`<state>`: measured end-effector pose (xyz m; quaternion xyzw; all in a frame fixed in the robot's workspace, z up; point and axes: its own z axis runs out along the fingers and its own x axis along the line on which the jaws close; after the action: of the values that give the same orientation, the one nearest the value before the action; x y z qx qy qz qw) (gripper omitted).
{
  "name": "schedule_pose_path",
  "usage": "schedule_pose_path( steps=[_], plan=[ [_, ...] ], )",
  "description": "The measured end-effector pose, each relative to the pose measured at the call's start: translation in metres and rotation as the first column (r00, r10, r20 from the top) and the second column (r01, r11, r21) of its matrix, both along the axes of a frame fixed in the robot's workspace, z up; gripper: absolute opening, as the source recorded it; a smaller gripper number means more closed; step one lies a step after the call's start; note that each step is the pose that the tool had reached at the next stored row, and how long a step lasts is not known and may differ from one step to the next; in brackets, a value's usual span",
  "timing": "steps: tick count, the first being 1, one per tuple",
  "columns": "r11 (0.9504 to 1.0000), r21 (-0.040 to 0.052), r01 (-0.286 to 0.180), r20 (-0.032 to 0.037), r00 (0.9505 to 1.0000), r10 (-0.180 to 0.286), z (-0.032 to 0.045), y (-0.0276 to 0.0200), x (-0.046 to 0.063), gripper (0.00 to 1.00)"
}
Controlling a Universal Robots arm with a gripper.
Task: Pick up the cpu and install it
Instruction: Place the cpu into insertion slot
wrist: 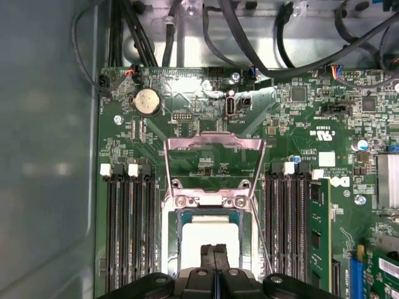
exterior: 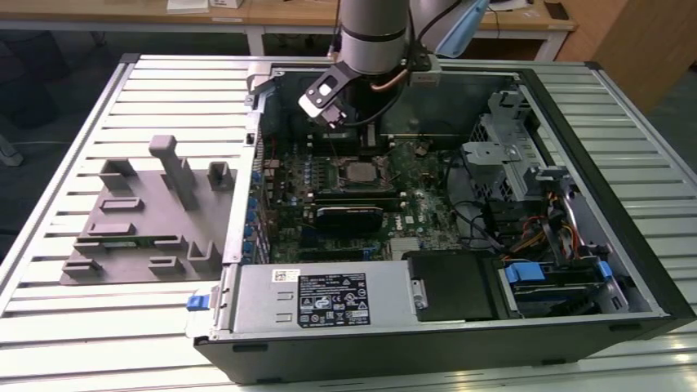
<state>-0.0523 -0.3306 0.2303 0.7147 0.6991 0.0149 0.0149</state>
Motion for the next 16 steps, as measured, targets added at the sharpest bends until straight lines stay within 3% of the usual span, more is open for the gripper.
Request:
schedule_pose_path(
  steps=[12, 16],
  plan=[
    [1.0000, -0.0001, 0.000, 0.0000, 1.0000, 0.000, 0.0250, 0.0000, 0.000, 0.11],
    [1.0000, 0.0002, 0.000, 0.0002, 1.0000, 0.000, 0.0274, 0.0000, 0.000, 0.11]
  ],
)
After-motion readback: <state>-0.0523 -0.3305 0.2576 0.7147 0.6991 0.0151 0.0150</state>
